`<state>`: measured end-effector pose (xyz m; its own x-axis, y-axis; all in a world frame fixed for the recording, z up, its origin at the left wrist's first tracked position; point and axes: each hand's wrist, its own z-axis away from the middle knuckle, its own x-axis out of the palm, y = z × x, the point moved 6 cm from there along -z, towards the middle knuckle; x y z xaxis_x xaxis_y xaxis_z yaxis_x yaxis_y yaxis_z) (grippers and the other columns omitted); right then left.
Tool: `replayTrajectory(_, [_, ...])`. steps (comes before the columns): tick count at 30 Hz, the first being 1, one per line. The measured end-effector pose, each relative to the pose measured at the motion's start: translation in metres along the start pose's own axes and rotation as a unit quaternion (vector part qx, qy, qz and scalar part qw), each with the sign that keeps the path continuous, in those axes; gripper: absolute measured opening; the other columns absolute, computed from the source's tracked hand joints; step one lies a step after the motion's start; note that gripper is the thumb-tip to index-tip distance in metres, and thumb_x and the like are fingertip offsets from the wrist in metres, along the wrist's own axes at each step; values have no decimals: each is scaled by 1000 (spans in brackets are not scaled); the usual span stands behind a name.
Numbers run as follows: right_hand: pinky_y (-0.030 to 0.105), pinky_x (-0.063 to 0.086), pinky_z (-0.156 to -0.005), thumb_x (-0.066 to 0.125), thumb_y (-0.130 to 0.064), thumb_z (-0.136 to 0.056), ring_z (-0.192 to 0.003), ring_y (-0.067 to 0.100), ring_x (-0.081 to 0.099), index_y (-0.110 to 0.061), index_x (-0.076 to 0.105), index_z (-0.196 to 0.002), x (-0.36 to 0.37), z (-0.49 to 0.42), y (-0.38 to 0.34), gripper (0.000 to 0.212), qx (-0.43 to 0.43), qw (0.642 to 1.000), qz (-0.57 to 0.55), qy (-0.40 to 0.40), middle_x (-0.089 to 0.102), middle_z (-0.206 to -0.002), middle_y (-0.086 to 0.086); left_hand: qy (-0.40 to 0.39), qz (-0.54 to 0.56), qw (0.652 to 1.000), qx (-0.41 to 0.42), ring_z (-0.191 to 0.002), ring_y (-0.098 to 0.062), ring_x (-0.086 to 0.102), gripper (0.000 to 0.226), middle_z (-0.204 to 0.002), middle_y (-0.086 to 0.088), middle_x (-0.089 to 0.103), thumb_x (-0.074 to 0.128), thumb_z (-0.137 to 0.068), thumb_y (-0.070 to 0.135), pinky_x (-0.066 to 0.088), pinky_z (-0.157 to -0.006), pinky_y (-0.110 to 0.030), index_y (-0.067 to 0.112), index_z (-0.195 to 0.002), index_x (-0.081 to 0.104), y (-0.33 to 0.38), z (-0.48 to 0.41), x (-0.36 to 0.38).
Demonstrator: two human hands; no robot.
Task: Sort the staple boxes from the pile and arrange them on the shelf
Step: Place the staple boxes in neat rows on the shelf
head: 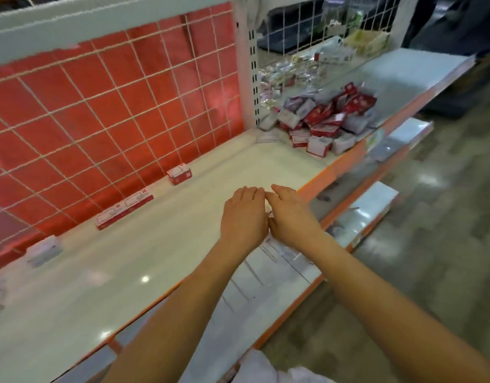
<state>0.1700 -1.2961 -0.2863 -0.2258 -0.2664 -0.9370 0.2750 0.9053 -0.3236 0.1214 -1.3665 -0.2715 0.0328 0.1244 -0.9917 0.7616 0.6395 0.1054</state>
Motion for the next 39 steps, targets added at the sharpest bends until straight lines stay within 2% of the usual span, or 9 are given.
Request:
replayTrajectory(12, [37, 24, -111, 48, -14, -90, -135, 31, 30, -5, 41, -138, -23, -39, 114, 49, 79, 997, -4, 17, 36, -145, 17, -1, 12, 998, 59, -131, -26, 36, 52, -145, -5, 40, 47, -95, 28, 37, -100, -37, 14, -143, 34, 71, -102, 28])
replayTrajectory(15, [39, 34, -102, 55, -14, -85, -124, 34, 40, -3, 51, -128, -32, -58, 147, 44, 108, 993, -6, 46, 48, -132, 18, -1, 29, 998, 57, -127, -29, 40, 57, -145, -8, 39, 50, -93, 30, 39, -97, -39, 16, -145, 30, 83, -136, 31])
replayTrajectory(18, [43, 40, -93, 58, -9, -77, -114, 38, 44, 0, 57, -112, -44, -79, 176, 36, 154, 984, 1, 88, 51, -120, 21, -6, 60, 997, 49, -124, -33, 42, 67, -145, -11, 36, 54, -90, 33, 41, -94, -43, 16, -148, 24, 90, -171, 34])
replayTrajectory(21, [46, 45, -80, 66, -7, -68, -96, 41, 50, 2, 60, -96, -55, -95, 203, 30, 200, 966, 20, 160, 56, -103, 23, 3, 85, 995, 50, -112, -37, 50, 68, -135, -16, 43, 57, -88, 35, 45, -80, -42, 13, -145, 29, 95, -201, 40])
replayTrajectory(25, [42, 42, -86, 63, -23, -77, -104, 36, 49, -8, 58, -114, -52, -111, 232, 39, 247, 957, 64, 139, 56, -113, 18, -22, 108, 994, 12, -108, -36, 53, 67, -128, -15, 46, 55, -88, 49, 46, -75, -41, 14, -140, 30, 100, -233, 49])
replayTrajectory(28, [42, 42, -86, 64, -31, -80, -105, 38, 49, -7, 54, -119, -49, -116, 244, 46, 254, 959, 55, 111, 55, -116, 19, -35, 82, 996, 10, -102, -36, 54, 57, -120, -17, 50, 57, -88, 48, 41, -70, -38, 9, -127, 41, 103, -243, 58])
replayTrajectory(31, [42, 40, -88, 62, -34, -82, -108, 37, 47, -8, 51, -123, -49, -118, 247, 50, 259, 959, 25, 111, 53, -119, 17, -43, 119, 992, -5, -98, -39, 55, 48, -112, -18, 51, 60, -86, 45, 40, -70, -37, 7, -113, 48, 102, -247, 62])
replayTrajectory(35, [40, 39, -91, 63, -33, -79, -107, 36, 47, -15, 50, -130, -47, -114, 242, 56, 244, 963, -12, 117, 51, -121, 15, -52, 153, 987, -11, -104, -35, 55, 53, -117, -15, 53, 66, -81, 41, 43, -77, -36, 12, -123, 48, 98, -246, 60])
replayTrajectory(39, [41, 39, -93, 65, -34, -77, -114, 35, 42, -18, 52, -126, -45, -108, 232, 54, 228, 965, -62, 111, 48, -122, 12, -63, 193, 978, -40, -103, -33, 56, 62, -125, -10, 39, 70, -78, 33, 45, -86, -35, 21, -134, 45, 91, -232, 53])
